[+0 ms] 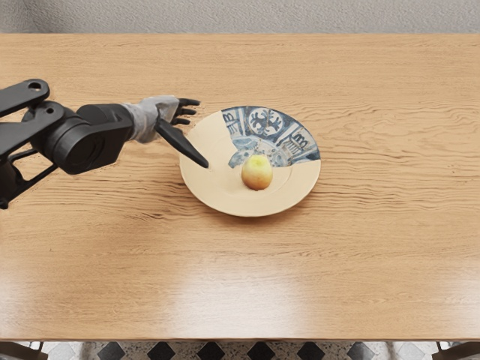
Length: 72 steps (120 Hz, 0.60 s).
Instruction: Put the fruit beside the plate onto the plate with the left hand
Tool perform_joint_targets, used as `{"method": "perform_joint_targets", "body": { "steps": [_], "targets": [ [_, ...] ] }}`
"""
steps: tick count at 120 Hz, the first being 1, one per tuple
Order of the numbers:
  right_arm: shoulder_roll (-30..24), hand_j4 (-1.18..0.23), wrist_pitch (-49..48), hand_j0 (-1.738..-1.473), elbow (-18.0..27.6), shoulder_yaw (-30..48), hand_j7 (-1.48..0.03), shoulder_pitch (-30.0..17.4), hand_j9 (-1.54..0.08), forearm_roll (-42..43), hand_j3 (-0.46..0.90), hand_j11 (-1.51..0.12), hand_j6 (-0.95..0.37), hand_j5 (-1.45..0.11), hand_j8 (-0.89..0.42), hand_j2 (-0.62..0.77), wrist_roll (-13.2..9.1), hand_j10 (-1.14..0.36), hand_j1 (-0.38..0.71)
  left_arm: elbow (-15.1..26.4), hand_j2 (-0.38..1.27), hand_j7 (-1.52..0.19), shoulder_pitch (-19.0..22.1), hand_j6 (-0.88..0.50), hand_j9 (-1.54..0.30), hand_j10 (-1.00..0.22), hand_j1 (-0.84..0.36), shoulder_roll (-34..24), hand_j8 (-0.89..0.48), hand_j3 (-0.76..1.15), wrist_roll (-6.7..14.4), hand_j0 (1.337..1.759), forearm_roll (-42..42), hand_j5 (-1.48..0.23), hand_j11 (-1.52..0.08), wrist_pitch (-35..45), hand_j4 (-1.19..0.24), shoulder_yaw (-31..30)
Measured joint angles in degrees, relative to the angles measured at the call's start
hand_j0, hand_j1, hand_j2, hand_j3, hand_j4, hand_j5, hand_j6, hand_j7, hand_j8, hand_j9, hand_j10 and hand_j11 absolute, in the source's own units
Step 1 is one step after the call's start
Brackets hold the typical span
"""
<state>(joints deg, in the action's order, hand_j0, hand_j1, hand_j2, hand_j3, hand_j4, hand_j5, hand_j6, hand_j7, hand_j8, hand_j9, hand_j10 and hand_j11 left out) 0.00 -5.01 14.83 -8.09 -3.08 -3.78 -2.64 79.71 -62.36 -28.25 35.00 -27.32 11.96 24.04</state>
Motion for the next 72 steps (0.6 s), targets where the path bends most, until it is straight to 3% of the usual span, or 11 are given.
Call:
{"method": "perform_joint_targets", "body": {
  "steps": [18, 48, 58, 72],
  "targets": [
    [0.0, -0.01, -0.03, -1.658, 0.08, 0.0, -0.02, 0.0, -0.02, 0.0, 0.0, -0.02, -0.01, -0.02, -0.01, 0.0, 0.0, -0.01, -0.33, -0.38, 0.01, -0.03, 0.91, -0.02, -0.03, -0.02, 0.32, -2.69, -0.02, 0.0, 0.0, 1.658, 1.53, -0.03, -0.03, -4.39, -0.02, 1.56],
    [0.0, -0.01, -0.07, -1.658, 0.3, 0.06, -0.02, 0.01, -0.02, -0.05, 0.0, -0.02, -0.01, -0.02, -0.01, 0.0, 0.0, -0.01, -0.33, -0.77, 0.0, -0.01, 3.13, -0.01, -0.01, -0.01, 0.34, -15.26, -0.01, 0.0, 0.0, 1.658, 16.84, -0.01, -0.01, -34.38, -0.01, 8.07],
    [0.0, -0.01, -0.07, -1.658, 0.31, 0.08, -0.02, 0.01, -0.02, -0.07, 0.0, -0.02, -0.01, -0.02, -0.01, 0.0, 0.0, -0.01, -0.33, -3.21, 0.0, -0.01, 5.23, 0.0, -0.01, 0.0, 0.34, -16.91, 0.0, 0.0, 0.0, 1.658, 21.28, -0.01, -0.01, -41.32, 0.0, 8.46],
    [0.0, -0.01, -0.07, -1.658, 0.35, 0.08, -0.02, 0.01, -0.02, -0.08, 0.0, -0.02, -0.01, -0.02, -0.01, 0.0, 0.0, -0.01, -0.33, -6.98, 0.0, 0.0, 6.17, 0.0, 0.0, 0.0, 0.35, -19.71, 0.0, 0.0, 0.0, 1.658, 25.45, 0.0, 0.0, -45.14, 0.0, 9.02]
  ]
}}
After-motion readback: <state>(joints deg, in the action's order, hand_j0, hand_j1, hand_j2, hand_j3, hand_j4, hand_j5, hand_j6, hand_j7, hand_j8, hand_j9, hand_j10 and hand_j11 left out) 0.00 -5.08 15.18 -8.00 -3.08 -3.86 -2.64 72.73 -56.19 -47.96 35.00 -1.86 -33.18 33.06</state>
